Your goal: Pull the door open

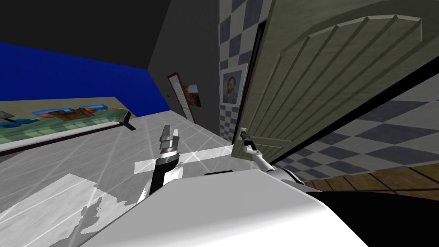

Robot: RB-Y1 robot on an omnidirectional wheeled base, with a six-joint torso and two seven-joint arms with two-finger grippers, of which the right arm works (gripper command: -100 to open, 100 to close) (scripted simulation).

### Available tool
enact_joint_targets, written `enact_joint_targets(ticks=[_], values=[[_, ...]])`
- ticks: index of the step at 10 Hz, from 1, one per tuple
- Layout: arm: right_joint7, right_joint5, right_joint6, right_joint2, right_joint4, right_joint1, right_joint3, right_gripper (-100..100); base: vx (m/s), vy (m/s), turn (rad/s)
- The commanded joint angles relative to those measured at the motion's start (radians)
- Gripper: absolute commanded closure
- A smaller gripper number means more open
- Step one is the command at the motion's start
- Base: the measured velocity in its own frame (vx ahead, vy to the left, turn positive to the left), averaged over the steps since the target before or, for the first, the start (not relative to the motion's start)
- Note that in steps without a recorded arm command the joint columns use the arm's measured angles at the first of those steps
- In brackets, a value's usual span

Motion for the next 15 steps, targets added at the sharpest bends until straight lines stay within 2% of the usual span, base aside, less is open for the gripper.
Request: enact_joint_targets(ticks=[1, 4, 5, 6, 14, 15], values=[[-0.019, 0.003, -0.003, -0.008, -0.005, 0.004, 0.023, 100, -0.196, -0.068, 0.105], [-0.044, 0.007, -0.003, -0.021, -0.019, 0.010, 0.053, 100, -0.204, -0.074, 0.095], [-0.038, 0.006, 0.001, -0.018, -0.019, 0.010, 0.048, 100, -0.098, -0.027, 0.038], [-0.058, 0.012, 0.001, -0.027, -0.029, 0.018, 0.073, 100, -0.149, -0.032, 0.106], [-0.128, 0.029, -0.006, -0.070, -0.074, 0.041, 0.157, 100, -0.201, -0.067, 0.076], [-0.121, 0.027, -0.005, -0.065, -0.067, 0.040, 0.151, 100, -0.081, -0.036, 0.035]])
